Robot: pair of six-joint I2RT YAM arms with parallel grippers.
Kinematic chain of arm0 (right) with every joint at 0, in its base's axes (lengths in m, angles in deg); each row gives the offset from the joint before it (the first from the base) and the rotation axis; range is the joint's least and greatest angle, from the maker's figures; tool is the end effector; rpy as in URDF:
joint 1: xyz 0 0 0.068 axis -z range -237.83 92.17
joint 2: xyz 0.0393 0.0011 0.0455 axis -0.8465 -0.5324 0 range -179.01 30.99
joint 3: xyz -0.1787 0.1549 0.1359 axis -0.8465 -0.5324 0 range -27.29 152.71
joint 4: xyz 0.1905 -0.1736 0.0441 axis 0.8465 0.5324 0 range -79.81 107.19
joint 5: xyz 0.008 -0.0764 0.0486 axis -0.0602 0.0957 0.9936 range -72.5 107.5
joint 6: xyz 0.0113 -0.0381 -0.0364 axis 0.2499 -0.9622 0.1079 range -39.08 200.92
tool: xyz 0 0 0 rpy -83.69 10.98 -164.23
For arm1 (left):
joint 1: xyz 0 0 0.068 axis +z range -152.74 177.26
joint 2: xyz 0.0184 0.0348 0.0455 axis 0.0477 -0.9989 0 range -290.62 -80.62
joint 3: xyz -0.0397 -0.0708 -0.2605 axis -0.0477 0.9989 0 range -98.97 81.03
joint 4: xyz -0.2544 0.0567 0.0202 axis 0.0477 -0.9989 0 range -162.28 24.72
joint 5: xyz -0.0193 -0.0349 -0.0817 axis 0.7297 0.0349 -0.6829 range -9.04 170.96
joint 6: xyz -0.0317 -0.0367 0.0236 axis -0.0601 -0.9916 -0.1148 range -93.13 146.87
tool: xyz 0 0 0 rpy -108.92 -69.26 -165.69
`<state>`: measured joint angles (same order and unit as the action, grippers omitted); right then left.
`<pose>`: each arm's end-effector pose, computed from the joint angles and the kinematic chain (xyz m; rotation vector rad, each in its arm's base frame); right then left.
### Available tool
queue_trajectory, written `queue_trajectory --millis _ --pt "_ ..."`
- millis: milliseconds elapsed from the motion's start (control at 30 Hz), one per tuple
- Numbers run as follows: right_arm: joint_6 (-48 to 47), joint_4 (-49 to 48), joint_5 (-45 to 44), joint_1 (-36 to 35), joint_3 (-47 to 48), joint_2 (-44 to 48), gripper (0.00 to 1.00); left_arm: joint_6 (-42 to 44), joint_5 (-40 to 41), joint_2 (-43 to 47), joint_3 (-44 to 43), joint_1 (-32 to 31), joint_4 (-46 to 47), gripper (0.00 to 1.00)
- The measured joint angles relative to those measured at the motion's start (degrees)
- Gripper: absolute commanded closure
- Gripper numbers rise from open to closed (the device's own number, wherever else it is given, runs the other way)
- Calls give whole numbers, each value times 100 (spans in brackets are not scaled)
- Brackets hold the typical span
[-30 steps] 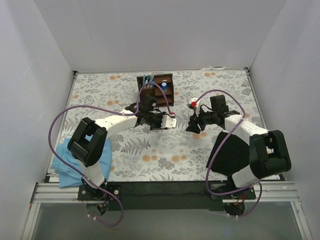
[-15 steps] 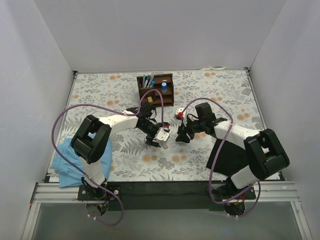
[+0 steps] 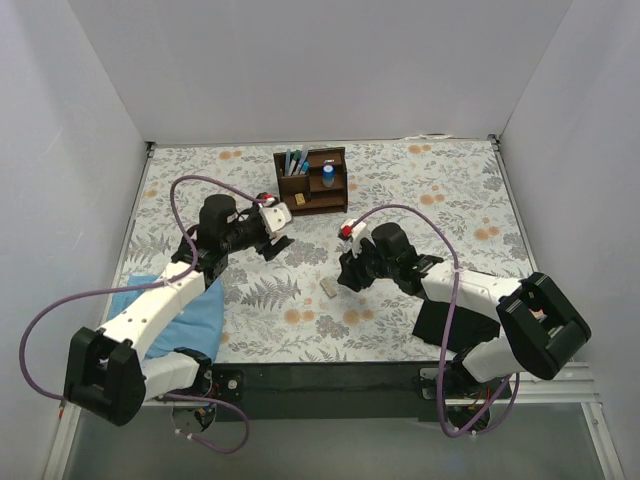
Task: Sort the stationery into containers
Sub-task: Place the stationery at the center of the board, then pick up the stationery from the center of the board.
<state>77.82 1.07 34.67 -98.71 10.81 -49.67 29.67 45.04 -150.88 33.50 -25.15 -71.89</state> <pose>0.2112 0.1966 0.1930 -0.9902 1.9749 0.6982 0.2412 -0.1222 0.2723 0.8271 1.9161 -0.8593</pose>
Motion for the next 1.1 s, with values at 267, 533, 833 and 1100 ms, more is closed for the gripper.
queue_trajectory --millis 267,533,833,1100 --pt "1062 -42 -850 -109 0 -223 54 -2361 2164 531 876 44 1091 42" --pt "1427 2 -999 -566 11 -442 47 -2970 3141 1145 1779 160 1440 43" --pt "1648 63 -1222 -776 260 -870 49 -2970 3373 1711 2092 173 1576 43" --pt "1838 181 -1445 -920 382 -994 53 -2898 3600 1915 2253 205 1696 43"
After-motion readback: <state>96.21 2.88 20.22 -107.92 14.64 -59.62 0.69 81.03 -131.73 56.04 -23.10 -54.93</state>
